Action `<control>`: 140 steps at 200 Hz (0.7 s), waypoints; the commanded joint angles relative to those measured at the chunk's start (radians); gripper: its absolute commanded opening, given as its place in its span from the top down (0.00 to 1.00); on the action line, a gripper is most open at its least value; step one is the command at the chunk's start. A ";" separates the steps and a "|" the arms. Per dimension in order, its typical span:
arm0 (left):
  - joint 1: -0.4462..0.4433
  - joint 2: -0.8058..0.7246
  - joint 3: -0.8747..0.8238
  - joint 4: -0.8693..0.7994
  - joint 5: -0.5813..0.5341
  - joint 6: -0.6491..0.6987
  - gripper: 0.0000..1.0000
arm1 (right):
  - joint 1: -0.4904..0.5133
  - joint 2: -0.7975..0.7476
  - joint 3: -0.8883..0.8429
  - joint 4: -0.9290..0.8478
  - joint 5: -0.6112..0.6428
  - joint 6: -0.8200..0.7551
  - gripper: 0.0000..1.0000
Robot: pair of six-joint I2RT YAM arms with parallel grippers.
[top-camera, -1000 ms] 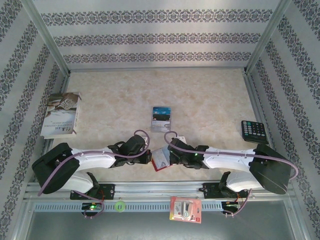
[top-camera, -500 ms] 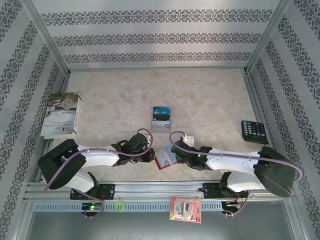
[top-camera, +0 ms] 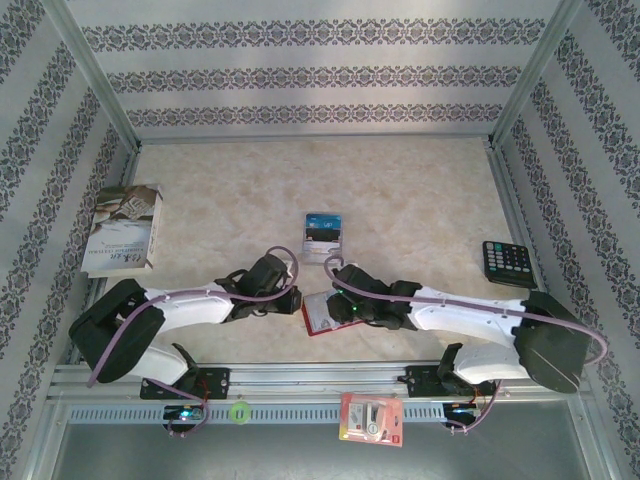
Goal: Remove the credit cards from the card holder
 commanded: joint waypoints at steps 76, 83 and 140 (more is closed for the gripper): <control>-0.185 -0.136 -0.023 -0.016 -0.058 -0.063 0.60 | -0.083 0.121 -0.024 0.189 -0.148 0.114 0.80; -0.201 -0.119 -0.037 0.014 -0.057 -0.079 0.60 | -0.087 0.117 -0.030 0.189 -0.149 0.112 0.79; -0.231 -0.032 -0.037 0.002 -0.128 -0.087 0.61 | -0.092 0.098 -0.047 0.170 -0.148 0.105 0.78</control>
